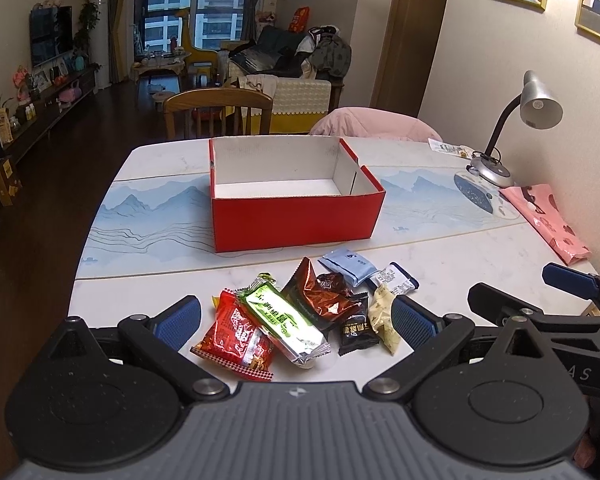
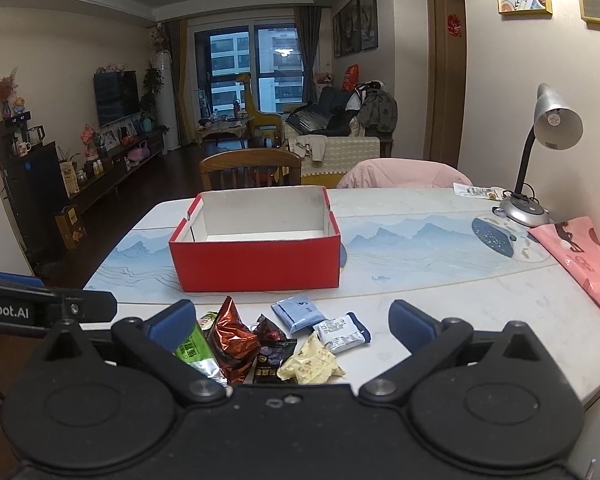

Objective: Organize snacks

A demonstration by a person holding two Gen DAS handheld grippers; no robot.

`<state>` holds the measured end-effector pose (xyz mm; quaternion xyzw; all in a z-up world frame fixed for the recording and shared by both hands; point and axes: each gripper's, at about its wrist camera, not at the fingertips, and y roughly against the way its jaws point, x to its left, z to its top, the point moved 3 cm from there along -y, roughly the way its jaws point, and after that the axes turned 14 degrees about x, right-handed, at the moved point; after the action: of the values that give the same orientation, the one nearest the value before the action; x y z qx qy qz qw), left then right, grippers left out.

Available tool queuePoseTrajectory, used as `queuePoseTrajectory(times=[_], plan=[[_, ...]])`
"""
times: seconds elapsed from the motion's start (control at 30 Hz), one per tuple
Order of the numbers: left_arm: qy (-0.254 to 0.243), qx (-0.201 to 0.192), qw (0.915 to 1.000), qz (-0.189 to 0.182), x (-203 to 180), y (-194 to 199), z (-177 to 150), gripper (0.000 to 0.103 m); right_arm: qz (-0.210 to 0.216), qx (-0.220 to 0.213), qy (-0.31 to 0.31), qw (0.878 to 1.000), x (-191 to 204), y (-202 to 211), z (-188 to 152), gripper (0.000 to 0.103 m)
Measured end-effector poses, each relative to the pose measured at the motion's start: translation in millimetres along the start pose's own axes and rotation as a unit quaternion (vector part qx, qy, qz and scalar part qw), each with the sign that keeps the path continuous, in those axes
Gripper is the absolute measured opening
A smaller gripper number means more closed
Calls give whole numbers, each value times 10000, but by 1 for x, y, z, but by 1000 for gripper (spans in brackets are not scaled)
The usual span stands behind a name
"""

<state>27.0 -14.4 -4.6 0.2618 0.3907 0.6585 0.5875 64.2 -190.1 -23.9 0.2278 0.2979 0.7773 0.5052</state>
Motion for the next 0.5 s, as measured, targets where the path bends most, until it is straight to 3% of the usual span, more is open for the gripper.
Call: queuePoseTrajectory(times=[0.5], plan=[[-20, 19, 10000, -26, -1, -4, -2, 102, -23, 12, -16, 10000, 1, -3, -2, 103]])
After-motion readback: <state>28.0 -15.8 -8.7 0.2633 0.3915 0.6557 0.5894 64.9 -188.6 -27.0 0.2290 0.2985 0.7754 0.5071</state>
